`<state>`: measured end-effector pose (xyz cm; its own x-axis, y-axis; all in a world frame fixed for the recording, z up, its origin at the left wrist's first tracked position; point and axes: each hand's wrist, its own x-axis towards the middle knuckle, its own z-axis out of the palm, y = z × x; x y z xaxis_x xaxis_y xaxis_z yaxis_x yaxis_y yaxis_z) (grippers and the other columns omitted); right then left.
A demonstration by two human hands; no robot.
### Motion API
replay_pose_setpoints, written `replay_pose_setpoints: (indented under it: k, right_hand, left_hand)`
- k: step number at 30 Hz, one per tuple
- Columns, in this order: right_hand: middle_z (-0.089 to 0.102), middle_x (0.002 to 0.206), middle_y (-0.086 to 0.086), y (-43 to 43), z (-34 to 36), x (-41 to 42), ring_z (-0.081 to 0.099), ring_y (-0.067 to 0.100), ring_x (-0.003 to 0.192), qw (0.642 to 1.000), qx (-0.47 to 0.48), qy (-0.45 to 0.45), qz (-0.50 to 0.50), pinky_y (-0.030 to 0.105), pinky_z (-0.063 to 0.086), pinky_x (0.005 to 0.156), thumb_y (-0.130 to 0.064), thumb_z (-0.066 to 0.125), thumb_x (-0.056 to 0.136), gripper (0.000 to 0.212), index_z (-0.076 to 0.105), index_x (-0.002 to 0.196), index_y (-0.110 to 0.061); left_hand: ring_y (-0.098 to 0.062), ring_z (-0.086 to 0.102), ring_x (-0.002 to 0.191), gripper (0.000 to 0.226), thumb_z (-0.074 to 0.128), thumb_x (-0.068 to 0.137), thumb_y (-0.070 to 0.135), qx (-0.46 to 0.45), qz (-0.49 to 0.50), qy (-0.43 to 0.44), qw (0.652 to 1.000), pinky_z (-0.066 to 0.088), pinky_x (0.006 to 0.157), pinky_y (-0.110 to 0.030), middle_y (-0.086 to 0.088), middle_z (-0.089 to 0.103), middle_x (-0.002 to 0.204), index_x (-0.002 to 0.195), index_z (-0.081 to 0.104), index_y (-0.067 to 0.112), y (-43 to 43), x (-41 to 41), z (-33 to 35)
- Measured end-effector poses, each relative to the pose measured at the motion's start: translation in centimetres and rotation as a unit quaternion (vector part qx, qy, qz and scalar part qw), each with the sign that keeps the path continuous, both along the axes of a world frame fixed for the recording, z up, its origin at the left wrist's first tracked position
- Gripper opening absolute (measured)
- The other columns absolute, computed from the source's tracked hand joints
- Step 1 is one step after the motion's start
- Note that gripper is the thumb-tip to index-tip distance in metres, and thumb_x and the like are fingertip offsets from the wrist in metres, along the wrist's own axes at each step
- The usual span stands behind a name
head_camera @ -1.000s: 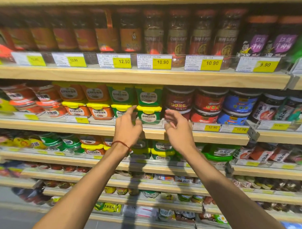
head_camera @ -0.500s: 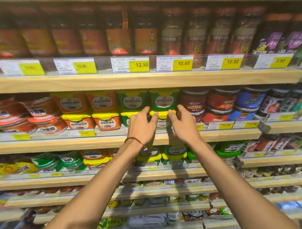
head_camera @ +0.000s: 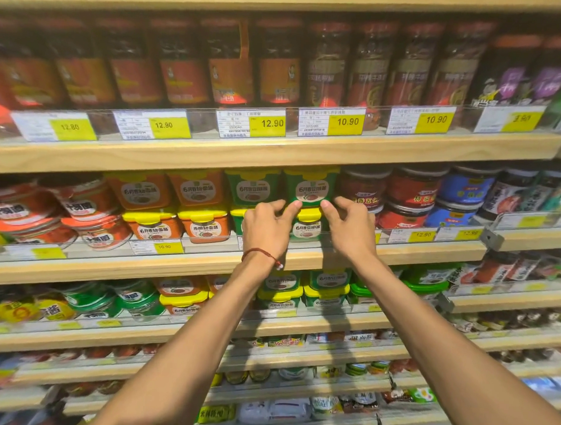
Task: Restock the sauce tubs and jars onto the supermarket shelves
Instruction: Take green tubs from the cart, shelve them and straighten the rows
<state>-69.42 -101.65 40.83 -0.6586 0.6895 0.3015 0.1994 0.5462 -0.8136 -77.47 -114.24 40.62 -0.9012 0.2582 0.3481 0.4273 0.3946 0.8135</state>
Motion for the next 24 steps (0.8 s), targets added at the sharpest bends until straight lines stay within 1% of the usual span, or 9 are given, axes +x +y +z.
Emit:
replay_pose_setpoints:
  k: [3,5,8,11,14,16,19,21,24]
  right_hand:
    - [0.074,0.122,0.01,0.0,0.0,-0.1,0.065,0.031,0.118,1.0,0.008,-0.001,-0.011,0.038,0.052,0.096,-0.046,0.059,0.101,0.044,0.07,0.127,-0.011]
    - [0.075,0.119,0.011,-0.1,0.1,-0.1,0.066,0.032,0.115,1.0,0.008,0.001,-0.016,0.037,0.051,0.094,-0.044,0.06,0.101,0.042,0.071,0.125,-0.011]
    - [0.074,0.122,0.011,-0.2,0.1,-0.1,0.065,0.031,0.117,1.0,0.005,0.008,-0.02,0.038,0.051,0.098,-0.044,0.062,0.1,0.044,0.07,0.127,-0.01]
    - [0.071,0.128,0.012,-0.2,0.0,-0.1,0.064,0.03,0.123,1.0,-0.003,0.016,-0.023,0.04,0.049,0.106,-0.043,0.064,0.099,0.05,0.067,0.132,-0.007]
    - [0.068,0.134,0.012,-0.3,-0.1,-0.1,0.06,0.03,0.129,1.0,-0.005,0.017,-0.023,0.04,0.046,0.11,-0.043,0.063,0.099,0.052,0.064,0.136,-0.007]
    - [0.067,0.136,0.012,-0.2,-0.2,-0.1,0.058,0.032,0.131,1.0,-0.004,0.011,-0.018,0.04,0.044,0.11,-0.043,0.062,0.1,0.052,0.062,0.138,-0.007]
    - [0.066,0.136,0.014,-0.1,-0.3,0.0,0.056,0.035,0.131,1.0,0.004,0.004,-0.009,0.041,0.042,0.109,-0.041,0.061,0.101,0.052,0.061,0.139,-0.006]
    - [0.066,0.137,0.013,0.0,-0.1,0.2,0.056,0.034,0.132,1.0,0.009,0.001,-0.005,0.039,0.042,0.109,-0.039,0.062,0.101,0.051,0.06,0.14,-0.006]
    - [0.065,0.138,0.011,0.0,-0.1,0.8,0.056,0.029,0.132,1.0,0.012,0.006,-0.004,0.032,0.04,0.109,-0.034,0.064,0.1,0.048,0.061,0.139,-0.006]
  left_hand:
    - [-0.029,0.068,0.102,0.056,0.059,0.091,0.063,-0.008,0.005,0.004,1.0,0.056,0.086,-0.04,-0.01,0.077,0.101,0.113,0.077,0.015,0.2,-0.3,-0.3]
    - [-0.031,0.067,0.093,0.051,0.059,0.093,0.061,-0.008,0.007,0.011,1.0,0.054,0.078,-0.038,-0.01,0.077,0.089,0.102,0.079,0.014,0.2,-0.2,-0.3]
    - [-0.034,0.063,0.082,0.045,0.061,0.095,0.053,0.004,0.004,0.008,1.0,0.044,0.067,-0.034,-0.007,0.07,0.071,0.086,0.077,0.012,0.2,0.3,0.1]
    - [-0.036,0.062,0.084,0.045,0.061,0.096,0.05,0.005,0.005,-0.005,1.0,0.042,0.066,-0.035,-0.007,0.068,0.07,0.079,0.073,0.011,0.2,0.4,0.4]
    - [-0.036,0.057,0.075,0.048,0.06,0.097,0.048,-0.001,0.01,-0.01,1.0,0.033,0.062,-0.033,-0.002,0.056,0.058,0.066,0.063,0.011,0.1,0.6,0.5]
    - [-0.036,0.056,0.074,0.049,0.06,0.098,0.047,-0.002,0.011,-0.009,1.0,0.031,0.062,-0.033,-0.002,0.054,0.056,0.067,0.064,0.009,0.3,0.8,0.6]
    - [-0.029,0.052,0.07,0.046,0.058,0.1,0.045,-0.004,0.011,-0.011,1.0,0.029,0.061,-0.033,0.002,0.05,0.056,0.073,0.068,0.009,0.6,1.2,0.7]
    - [-0.026,0.05,0.068,0.046,0.057,0.101,0.043,-0.001,0.009,-0.008,1.0,0.028,0.057,-0.035,0.002,0.049,0.055,0.073,0.068,0.008,0.7,1.3,0.5]
    - [-0.03,0.054,0.073,0.045,0.057,0.101,0.044,0.006,0.008,-0.008,1.0,0.033,0.06,-0.035,0.0,0.053,0.057,0.076,0.07,0.008,0.7,1.2,0.3]
